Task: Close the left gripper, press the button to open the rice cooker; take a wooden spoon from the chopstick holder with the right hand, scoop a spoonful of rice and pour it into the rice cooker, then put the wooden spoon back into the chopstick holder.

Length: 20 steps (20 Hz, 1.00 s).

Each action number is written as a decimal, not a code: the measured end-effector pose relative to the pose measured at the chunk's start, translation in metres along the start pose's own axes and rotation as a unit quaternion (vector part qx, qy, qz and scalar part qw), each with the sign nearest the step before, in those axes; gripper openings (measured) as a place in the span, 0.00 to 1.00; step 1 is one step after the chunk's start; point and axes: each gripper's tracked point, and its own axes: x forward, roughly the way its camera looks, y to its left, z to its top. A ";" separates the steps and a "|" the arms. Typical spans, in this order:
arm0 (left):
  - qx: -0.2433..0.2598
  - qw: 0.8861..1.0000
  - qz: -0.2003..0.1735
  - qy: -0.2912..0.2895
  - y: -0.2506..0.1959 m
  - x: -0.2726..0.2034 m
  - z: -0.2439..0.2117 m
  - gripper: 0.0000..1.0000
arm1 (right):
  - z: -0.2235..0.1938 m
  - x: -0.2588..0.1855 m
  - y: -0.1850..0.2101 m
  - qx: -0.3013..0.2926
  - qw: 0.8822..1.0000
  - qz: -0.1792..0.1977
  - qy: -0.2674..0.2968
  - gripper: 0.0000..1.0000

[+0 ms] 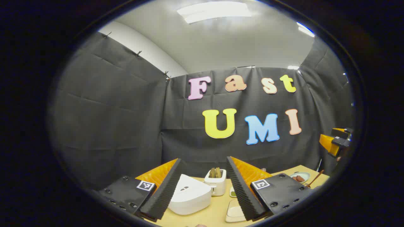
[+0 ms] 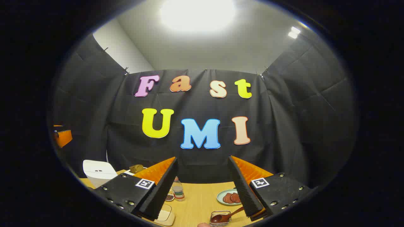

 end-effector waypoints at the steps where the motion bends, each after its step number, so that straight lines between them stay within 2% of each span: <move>1: 0.000 1.000 0.002 0.001 0.001 0.000 -0.001 0.96 | 0.001 0.000 0.000 0.000 1.000 -0.001 -0.001 0.96; 6: -0.008 1.000 0.000 0.004 0.003 0.002 -0.005 0.98 | -0.002 -0.002 0.004 -0.005 1.000 0.001 0.003 0.96; 7: -0.008 1.000 -0.001 0.003 0.003 0.002 -0.005 0.94 | -0.001 -0.003 0.004 -0.005 1.000 0.001 0.003 0.96; 12: -0.008 1.000 -0.003 -0.002 0.004 0.002 -0.004 0.96 | 0.000 -0.005 0.004 -0.007 1.000 -0.002 0.005 0.96; 20: -0.016 1.000 0.000 -0.002 0.005 0.003 -0.007 0.94 | 0.003 -0.012 0.005 -0.019 1.000 0.002 -0.002 0.95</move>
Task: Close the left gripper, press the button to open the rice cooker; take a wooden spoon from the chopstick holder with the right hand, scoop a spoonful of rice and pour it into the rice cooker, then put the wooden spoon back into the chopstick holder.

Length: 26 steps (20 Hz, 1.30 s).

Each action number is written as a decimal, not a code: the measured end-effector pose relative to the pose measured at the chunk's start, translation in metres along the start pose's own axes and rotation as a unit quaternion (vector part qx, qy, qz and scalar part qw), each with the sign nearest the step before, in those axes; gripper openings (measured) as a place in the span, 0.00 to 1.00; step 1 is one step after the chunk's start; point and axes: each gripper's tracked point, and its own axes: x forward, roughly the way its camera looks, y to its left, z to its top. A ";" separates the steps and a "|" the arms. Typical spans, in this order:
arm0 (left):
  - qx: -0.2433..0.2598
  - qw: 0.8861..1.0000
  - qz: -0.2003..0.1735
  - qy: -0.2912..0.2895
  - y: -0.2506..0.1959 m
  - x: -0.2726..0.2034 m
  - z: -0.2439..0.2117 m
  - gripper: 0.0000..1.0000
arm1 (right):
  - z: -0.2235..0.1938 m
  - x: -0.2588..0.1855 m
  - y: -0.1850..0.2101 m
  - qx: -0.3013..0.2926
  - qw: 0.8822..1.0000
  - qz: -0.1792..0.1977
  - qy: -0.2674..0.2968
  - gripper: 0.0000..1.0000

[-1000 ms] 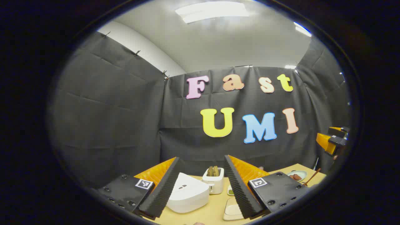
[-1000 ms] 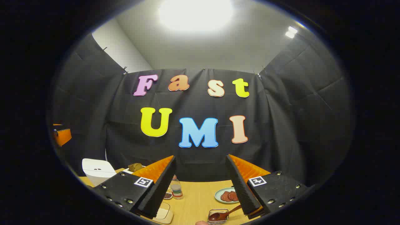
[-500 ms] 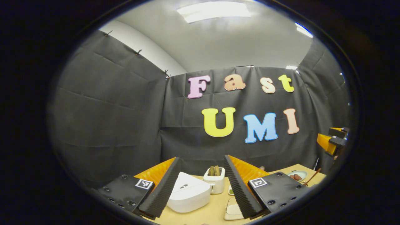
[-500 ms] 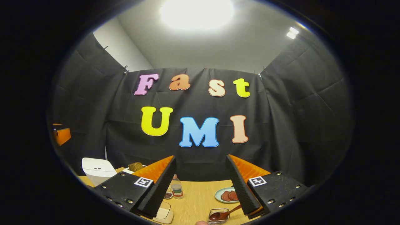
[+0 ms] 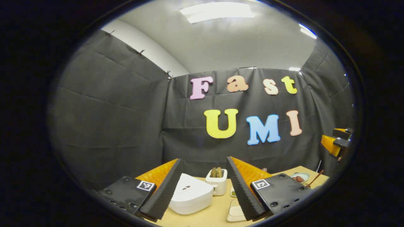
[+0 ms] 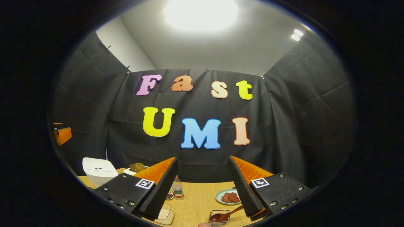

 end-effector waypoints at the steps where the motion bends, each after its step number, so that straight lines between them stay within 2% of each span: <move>1: -0.002 1.000 0.001 0.000 0.001 0.000 -0.002 0.94 | 0.001 -0.001 0.001 -0.001 1.000 0.002 -0.001 0.96; 2: -0.004 1.000 0.002 0.000 0.002 0.001 -0.001 0.99 | 0.004 -0.001 0.003 -0.002 1.000 0.004 -0.004 0.95; 5: 0.007 1.000 -0.006 0.002 0.009 -0.002 0.000 0.86 | 0.006 -0.003 0.004 -0.007 1.000 0.004 -0.009 0.96; 7: 0.020 1.000 -0.005 -0.008 0.016 -0.003 0.008 0.64 | 0.004 -0.003 0.004 -0.008 1.000 0.005 -0.005 0.96; 9: 0.026 0.999 -0.025 -0.007 0.003 0.001 0.007 0.45 | 0.006 -0.004 0.002 -0.008 1.000 0.002 -0.007 0.96; 10: 0.027 0.999 -0.030 -0.006 0.001 0.007 0.005 0.42 | 0.008 -0.003 0.002 -0.008 1.000 0.000 -0.008 0.96; 11: 0.028 0.999 -0.033 -0.006 0.004 0.009 0.006 0.34 | 0.007 -0.004 0.001 -0.010 1.000 -0.002 -0.008 0.95; 12: 0.027 0.999 -0.034 -0.007 0.003 0.008 0.009 0.16 | 0.006 -0.003 0.000 -0.011 1.000 -0.005 -0.006 0.96; 13: 0.025 0.999 -0.038 -0.007 0.006 0.013 0.006 0.17 | 0.005 -0.003 0.000 -0.012 1.000 -0.008 -0.004 0.96; 14: 0.027 0.999 -0.042 -0.003 0.007 0.020 0.001 0.10 | 0.005 -0.004 0.000 -0.013 1.000 -0.011 -0.001 0.96; 15: 0.029 0.999 -0.040 0.002 0.013 0.020 0.000 0.08 | 0.005 -0.006 -0.001 -0.013 1.000 -0.014 0.001 0.96; 22: 0.017 0.997 -0.072 0.036 0.039 0.078 -0.029 0.08 | 0.009 -0.030 -0.001 -0.032 0.999 -0.040 0.005 0.96; 26: 0.020 0.995 -0.074 0.058 0.063 0.118 -0.056 0.11 | 0.007 -0.042 -0.003 -0.030 0.997 -0.067 0.011 0.96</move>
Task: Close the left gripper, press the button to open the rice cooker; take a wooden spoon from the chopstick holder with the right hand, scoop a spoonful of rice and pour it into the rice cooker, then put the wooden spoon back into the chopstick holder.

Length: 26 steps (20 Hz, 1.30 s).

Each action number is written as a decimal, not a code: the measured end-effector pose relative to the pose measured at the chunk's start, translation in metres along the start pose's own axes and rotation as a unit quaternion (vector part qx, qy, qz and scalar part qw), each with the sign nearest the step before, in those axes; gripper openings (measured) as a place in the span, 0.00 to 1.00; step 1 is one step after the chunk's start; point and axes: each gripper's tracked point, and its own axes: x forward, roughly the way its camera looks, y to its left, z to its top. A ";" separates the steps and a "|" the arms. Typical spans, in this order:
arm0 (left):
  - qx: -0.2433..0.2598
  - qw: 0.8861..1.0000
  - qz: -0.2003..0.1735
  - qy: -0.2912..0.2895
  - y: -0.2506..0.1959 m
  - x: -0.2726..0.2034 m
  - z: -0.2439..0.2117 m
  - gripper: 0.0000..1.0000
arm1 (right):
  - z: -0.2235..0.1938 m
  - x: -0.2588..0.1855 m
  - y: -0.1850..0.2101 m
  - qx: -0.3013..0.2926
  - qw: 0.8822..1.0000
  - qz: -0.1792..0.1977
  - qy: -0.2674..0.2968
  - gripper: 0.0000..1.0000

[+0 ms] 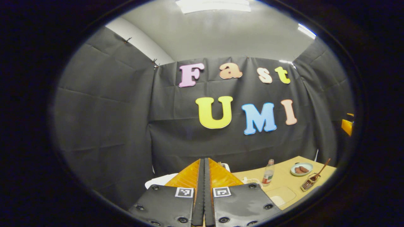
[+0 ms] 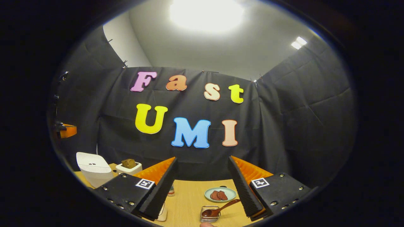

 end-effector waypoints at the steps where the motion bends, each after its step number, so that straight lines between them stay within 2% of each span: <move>1: -0.001 1.000 0.002 0.009 0.008 0.010 -0.010 0.11 | 0.000 -0.003 -0.001 -0.001 1.000 -0.007 0.002 0.96; 2: -0.003 1.000 0.002 0.017 0.014 0.020 -0.020 0.08 | -0.001 -0.005 -0.002 -0.003 1.000 -0.014 0.004 0.96; 3: -0.005 1.000 0.000 0.026 0.018 0.029 -0.029 0.11 | -0.003 -0.008 -0.003 -0.005 1.000 -0.022 0.006 0.96; 4: -0.009 0.999 0.000 0.034 0.023 0.038 -0.038 0.08 | -0.005 -0.010 -0.004 -0.004 0.999 -0.030 0.011 0.96; 9: -0.027 0.996 -0.015 0.086 0.032 0.074 -0.099 0.08 | -0.009 -0.020 -0.011 -0.005 0.998 -0.065 0.025 0.96; 17: -0.042 0.984 -0.017 0.170 0.042 0.109 -0.190 0.09 | -0.013 -0.038 -0.021 -0.039 0.994 -0.096 0.042 0.96; 23: -0.045 0.979 -0.005 0.197 0.046 0.114 -0.223 0.09 | -0.012 -0.044 -0.025 -0.057 0.992 -0.103 0.046 0.96; 26: -0.044 0.980 -0.003 0.195 0.047 0.112 -0.224 0.08 | -0.015 -0.041 -0.022 -0.057 0.992 -0.097 0.051 0.95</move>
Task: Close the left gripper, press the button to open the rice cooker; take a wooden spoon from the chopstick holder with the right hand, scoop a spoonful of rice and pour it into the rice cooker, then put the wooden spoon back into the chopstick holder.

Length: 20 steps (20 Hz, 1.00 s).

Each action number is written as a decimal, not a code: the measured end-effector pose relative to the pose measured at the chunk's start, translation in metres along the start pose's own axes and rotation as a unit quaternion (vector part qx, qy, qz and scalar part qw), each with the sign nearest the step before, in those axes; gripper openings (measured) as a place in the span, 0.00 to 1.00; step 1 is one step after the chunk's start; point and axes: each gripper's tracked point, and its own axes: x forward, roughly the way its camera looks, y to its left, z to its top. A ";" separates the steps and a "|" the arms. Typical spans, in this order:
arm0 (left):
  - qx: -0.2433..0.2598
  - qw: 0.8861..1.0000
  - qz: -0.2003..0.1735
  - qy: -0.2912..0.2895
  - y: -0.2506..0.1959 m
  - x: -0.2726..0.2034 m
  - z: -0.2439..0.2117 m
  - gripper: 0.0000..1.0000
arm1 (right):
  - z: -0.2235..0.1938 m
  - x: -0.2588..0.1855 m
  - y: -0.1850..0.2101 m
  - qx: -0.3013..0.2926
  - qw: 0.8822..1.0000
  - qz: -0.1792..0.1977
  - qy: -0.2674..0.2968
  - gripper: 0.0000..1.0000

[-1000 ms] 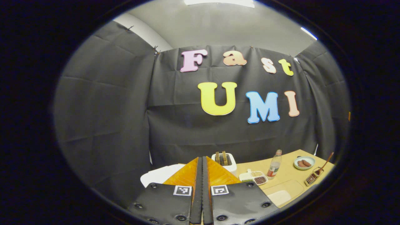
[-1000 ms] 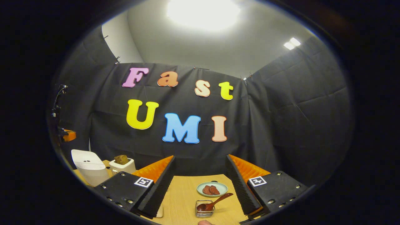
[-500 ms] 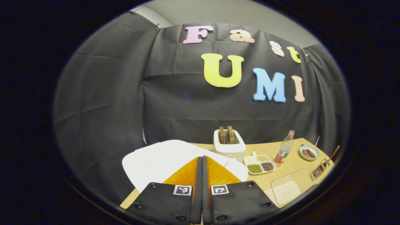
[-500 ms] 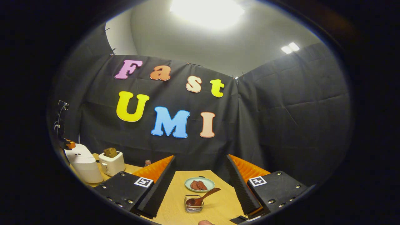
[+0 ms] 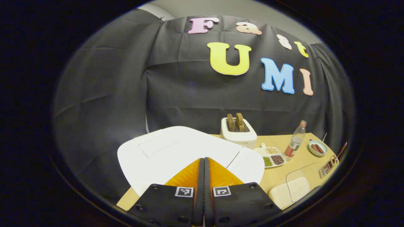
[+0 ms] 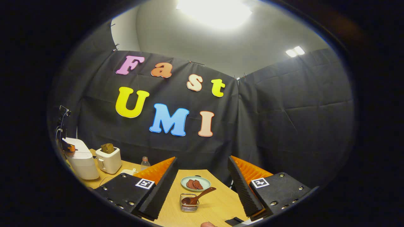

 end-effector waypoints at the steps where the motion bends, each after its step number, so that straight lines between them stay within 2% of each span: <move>1: -0.005 1.000 0.003 -0.002 0.001 0.000 0.000 0.09 | 0.000 0.000 0.002 -0.001 1.000 0.004 0.001 0.96; 4: -0.054 0.998 0.014 0.000 0.004 -0.001 -0.006 0.09 | -0.001 0.002 0.006 -0.001 1.000 0.013 0.001 0.95; 7: -0.042 0.999 0.021 0.003 -0.001 -0.004 0.001 0.09 | 0.000 0.005 0.009 0.005 1.000 0.025 -0.002 0.95; 11: -0.010 0.997 0.044 -0.057 0.005 -0.023 0.052 0.08 | 0.001 0.015 0.002 0.005 0.999 0.034 -0.010 0.95; 14: -0.011 0.992 0.068 -0.101 0.014 -0.043 0.096 0.08 | 0.000 0.023 0.000 0.022 0.999 0.045 -0.010 0.95; 20: -0.013 0.982 0.071 -0.173 0.003 -0.114 0.150 0.09 | -0.004 0.041 -0.007 0.041 0.997 0.069 -0.013 0.95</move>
